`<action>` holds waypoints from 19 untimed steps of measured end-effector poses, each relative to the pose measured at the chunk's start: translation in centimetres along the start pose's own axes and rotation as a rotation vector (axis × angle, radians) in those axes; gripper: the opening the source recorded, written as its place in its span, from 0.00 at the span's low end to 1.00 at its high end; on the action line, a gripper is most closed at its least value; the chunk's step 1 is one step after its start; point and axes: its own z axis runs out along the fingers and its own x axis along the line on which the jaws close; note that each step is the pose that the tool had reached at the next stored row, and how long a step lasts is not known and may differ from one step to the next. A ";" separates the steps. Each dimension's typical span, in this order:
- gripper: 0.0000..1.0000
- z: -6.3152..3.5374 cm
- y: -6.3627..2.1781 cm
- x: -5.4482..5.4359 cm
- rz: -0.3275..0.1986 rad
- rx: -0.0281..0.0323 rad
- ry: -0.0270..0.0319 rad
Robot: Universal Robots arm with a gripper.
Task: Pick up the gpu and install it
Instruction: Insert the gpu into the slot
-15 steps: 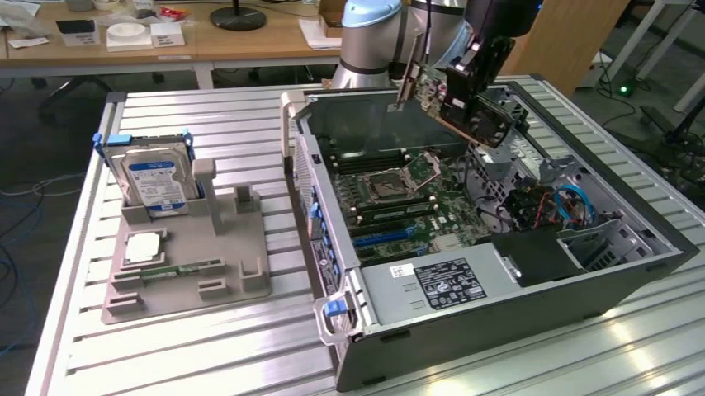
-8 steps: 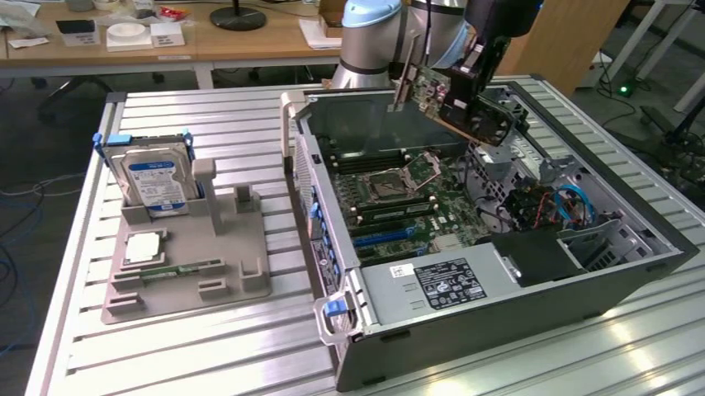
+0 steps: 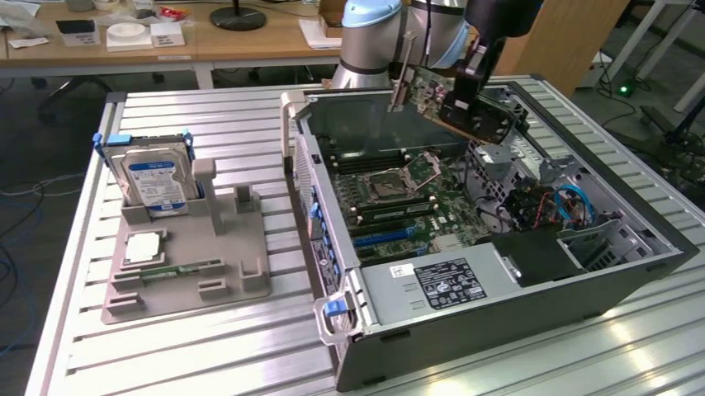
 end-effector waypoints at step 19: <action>0.28 0.03 -0.03 0.0 -0.262 -0.0048 0.0011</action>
